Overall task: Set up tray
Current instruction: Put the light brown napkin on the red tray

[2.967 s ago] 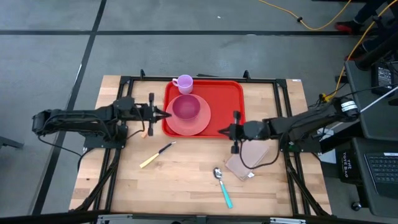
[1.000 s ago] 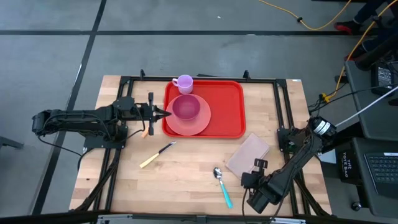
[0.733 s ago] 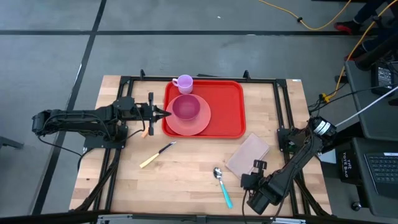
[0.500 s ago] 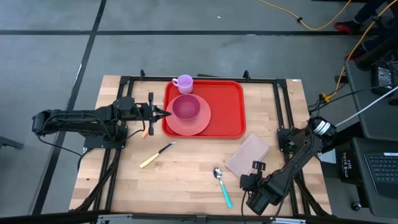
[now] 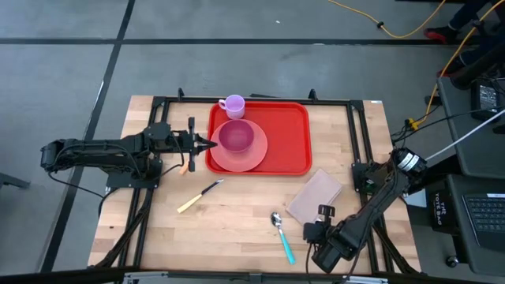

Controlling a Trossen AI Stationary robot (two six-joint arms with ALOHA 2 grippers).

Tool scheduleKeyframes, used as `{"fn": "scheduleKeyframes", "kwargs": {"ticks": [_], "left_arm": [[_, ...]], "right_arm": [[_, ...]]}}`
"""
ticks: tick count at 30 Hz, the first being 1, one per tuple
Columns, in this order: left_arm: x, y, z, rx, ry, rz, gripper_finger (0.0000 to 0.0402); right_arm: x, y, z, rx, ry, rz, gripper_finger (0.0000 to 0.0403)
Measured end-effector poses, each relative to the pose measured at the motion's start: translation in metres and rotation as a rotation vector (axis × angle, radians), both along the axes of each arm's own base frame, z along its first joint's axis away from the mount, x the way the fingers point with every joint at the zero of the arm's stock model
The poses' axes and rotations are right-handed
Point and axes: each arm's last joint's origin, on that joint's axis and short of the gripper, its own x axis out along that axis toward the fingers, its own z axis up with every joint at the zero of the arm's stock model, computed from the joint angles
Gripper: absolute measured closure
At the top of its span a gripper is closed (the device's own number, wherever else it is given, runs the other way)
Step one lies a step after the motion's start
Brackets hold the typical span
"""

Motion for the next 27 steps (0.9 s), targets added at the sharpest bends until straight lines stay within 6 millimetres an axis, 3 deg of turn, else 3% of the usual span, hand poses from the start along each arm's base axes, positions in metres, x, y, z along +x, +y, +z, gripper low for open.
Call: {"fn": "scheduleKeyframes", "kwargs": {"ticks": [5,13,17,27], "left_arm": [[0.0000,0.0000,0.0000,0.000,0.000,0.000,0.0394],[0.0000,0.0000,0.0000,0.000,0.000,0.000,0.0397],[0.0000,0.0000,0.0000,0.000,0.000,0.000,0.0394],[0.0000,0.0000,-0.0001,0.000,0.002,0.000,0.0397]], "right_arm": [[-0.0009,-0.0010,0.0000,-0.005,0.006,-0.020,0.0346],[-0.0005,-0.0016,0.0002,-0.020,-0.012,-0.027,0.0220],[-0.0015,-0.0007,0.0002,-0.031,-0.009,0.012,0.0177],[-0.0018,-0.0009,0.0011,-0.112,-0.063,0.083,0.0157]]}}
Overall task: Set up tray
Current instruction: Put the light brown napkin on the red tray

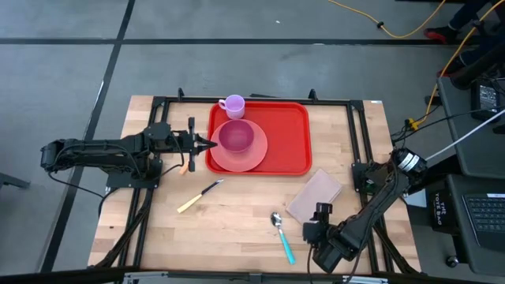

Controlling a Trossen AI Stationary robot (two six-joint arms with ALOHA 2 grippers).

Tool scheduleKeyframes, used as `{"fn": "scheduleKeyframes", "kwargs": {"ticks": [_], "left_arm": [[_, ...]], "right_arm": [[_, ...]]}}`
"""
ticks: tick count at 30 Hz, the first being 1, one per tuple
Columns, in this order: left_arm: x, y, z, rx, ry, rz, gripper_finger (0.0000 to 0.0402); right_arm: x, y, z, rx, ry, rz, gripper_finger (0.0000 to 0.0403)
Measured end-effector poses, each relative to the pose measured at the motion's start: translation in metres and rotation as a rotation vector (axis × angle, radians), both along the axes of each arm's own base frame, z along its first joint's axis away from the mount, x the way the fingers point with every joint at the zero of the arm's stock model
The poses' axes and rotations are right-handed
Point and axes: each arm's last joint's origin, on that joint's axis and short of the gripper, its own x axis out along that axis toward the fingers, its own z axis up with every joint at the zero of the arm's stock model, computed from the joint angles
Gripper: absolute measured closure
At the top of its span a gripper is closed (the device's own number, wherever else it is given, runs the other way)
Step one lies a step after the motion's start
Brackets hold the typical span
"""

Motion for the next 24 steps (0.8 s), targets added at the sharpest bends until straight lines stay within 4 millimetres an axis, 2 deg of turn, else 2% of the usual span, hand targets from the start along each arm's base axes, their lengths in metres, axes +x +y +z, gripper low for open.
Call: {"fn": "scheduleKeyframes", "kwargs": {"ticks": [3,6,16,24], "left_arm": [[0.000,0.000,0.000,0.000,0.001,0.000,0.0395],[0.000,0.000,0.000,0.000,0.002,0.000,0.0394],[0.000,0.000,0.000,0.001,0.002,-0.001,0.0395],[0.000,0.000,0.000,0.000,0.002,0.000,0.0397]], "right_arm": [[0.001,0.001,-0.005,-0.021,0.015,0.028,0.0157],[0.003,0.005,-0.018,-0.055,0.054,0.066,0.0157],[0.008,0.010,-0.049,-0.118,0.116,0.070,0.0157],[0.008,0.010,-0.056,-0.138,0.134,0.070,0.0157]]}}
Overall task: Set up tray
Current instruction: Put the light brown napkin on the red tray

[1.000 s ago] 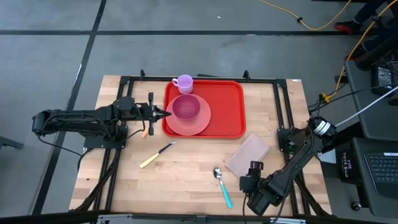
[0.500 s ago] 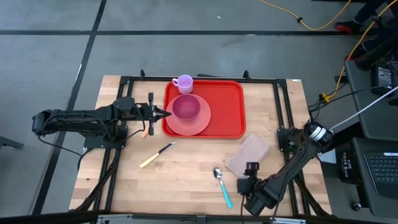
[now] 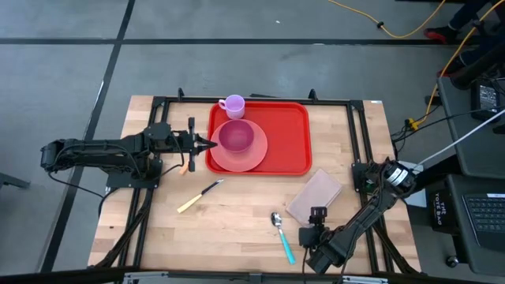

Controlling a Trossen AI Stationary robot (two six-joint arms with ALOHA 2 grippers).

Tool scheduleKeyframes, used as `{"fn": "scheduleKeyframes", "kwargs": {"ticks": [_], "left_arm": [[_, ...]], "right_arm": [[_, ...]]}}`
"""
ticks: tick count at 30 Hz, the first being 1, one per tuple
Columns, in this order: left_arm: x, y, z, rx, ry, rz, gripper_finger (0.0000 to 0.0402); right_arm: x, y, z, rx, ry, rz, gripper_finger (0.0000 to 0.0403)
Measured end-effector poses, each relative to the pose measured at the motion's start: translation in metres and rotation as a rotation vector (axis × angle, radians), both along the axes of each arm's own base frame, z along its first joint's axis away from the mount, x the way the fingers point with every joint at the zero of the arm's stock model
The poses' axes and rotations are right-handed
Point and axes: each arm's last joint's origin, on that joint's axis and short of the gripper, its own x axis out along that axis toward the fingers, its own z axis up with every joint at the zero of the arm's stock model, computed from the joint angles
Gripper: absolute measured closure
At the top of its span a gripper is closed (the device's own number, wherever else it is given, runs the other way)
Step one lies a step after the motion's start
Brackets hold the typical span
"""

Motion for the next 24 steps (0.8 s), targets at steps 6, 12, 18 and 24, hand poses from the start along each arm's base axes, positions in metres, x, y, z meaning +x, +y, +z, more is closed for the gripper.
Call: {"fn": "scheduleKeyframes", "kwargs": {"ticks": [6,12,18,24], "left_arm": [[0.000,0.000,0.000,0.001,0.000,0.000,0.0395],[0.000,0.000,0.000,0.000,0.000,0.000,0.0395],[0.000,0.000,0.000,0.000,0.001,0.000,0.0397],[0.000,0.000,0.000,0.000,0.000,0.000,0.0396]], "right_arm": [[0.000,0.000,-0.001,-0.004,0.003,-0.001,0.0157],[0.000,0.001,-0.008,-0.022,0.018,0.001,0.0157],[0.001,0.001,-0.012,-0.057,0.032,0.038,0.0157],[0.000,-0.005,-0.013,-0.130,0.015,0.007,0.0157]]}}
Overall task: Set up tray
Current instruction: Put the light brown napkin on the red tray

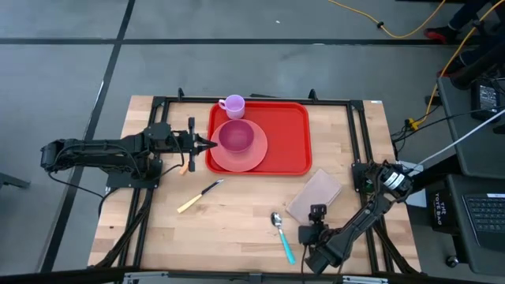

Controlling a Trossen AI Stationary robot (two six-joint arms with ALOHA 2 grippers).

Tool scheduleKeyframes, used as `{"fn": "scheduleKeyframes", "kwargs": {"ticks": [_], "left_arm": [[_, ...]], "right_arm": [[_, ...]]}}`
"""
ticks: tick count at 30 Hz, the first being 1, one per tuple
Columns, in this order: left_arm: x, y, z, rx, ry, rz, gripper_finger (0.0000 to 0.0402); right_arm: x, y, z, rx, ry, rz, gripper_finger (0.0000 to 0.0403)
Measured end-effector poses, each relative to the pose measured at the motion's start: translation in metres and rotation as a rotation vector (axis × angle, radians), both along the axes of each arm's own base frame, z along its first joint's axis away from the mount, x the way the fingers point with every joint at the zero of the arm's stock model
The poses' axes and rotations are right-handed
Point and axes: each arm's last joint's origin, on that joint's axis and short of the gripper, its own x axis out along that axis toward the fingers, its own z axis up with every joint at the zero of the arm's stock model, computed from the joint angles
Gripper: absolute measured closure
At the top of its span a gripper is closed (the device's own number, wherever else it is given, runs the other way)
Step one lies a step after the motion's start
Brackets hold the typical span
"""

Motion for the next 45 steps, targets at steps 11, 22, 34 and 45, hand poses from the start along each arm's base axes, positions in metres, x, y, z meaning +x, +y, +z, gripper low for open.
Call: {"fn": "scheduleKeyframes", "kwargs": {"ticks": [11,22,34,45], "left_arm": [[0.000,0.000,0.000,0.000,0.000,0.000,0.0397],[0.000,0.000,0.000,0.001,0.000,0.000,0.0394],[0.000,0.000,0.000,0.001,0.001,0.000,0.0394],[0.000,0.000,0.000,0.002,0.001,0.000,0.0396]], "right_arm": [[-0.001,-0.002,0.000,-0.010,0.028,-0.006,0.0157],[0.003,-0.006,0.000,-0.018,0.018,-0.021,0.0157],[0.007,-0.003,0.000,0.008,-0.001,0.024,0.0157],[0.014,-0.010,0.000,0.008,-0.003,-0.006,0.0199]]}}
